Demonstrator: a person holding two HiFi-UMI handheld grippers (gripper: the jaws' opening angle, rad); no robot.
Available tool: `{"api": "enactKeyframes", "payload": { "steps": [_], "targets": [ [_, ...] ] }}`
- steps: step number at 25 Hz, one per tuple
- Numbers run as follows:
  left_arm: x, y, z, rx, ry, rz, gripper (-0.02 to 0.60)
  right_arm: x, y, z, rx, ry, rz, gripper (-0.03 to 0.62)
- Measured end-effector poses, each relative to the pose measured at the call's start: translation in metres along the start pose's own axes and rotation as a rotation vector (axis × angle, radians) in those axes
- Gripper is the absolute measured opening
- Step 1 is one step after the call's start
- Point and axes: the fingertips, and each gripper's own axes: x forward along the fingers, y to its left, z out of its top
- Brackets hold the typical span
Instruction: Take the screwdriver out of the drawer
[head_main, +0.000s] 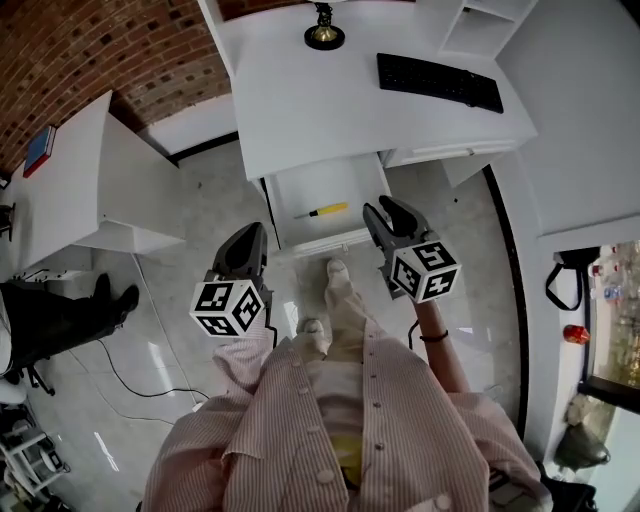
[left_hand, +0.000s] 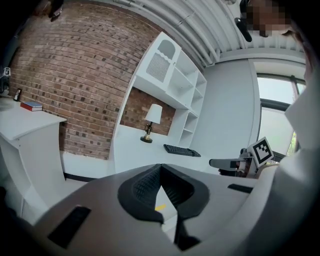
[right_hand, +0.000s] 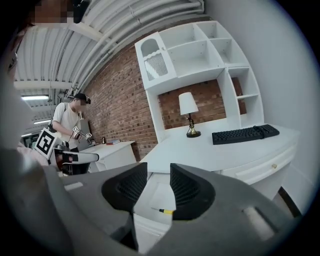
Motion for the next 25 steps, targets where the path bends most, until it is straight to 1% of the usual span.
{"api": "enactKeyframes", "payload": {
  "steps": [7,12,17,20,25],
  "targets": [
    [0.059,0.014,-0.019,-0.084,0.079,0.057,-0.002,0.064,-0.035,-0.016,-0.069,0.169,0.110,0.129],
    [0.091,0.024,-0.033,-0.124,0.131,0.095,-0.002,0.101,-0.046,-0.038,-0.116,0.305,0.209,0.129],
    [0.114,0.034,-0.050,-0.167,0.183,0.134,-0.002,0.126,-0.053,-0.063,-0.165,0.432,0.310,0.129],
    [0.126,0.040,-0.060,-0.181,0.220,0.144,-0.002,0.140,-0.056,-0.077,-0.200,0.499,0.357,0.129],
    [0.137,0.053,-0.078,-0.184,0.313,0.140,-0.002,0.161,-0.052,-0.100,-0.276,0.597,0.438,0.129]
  ]
}}
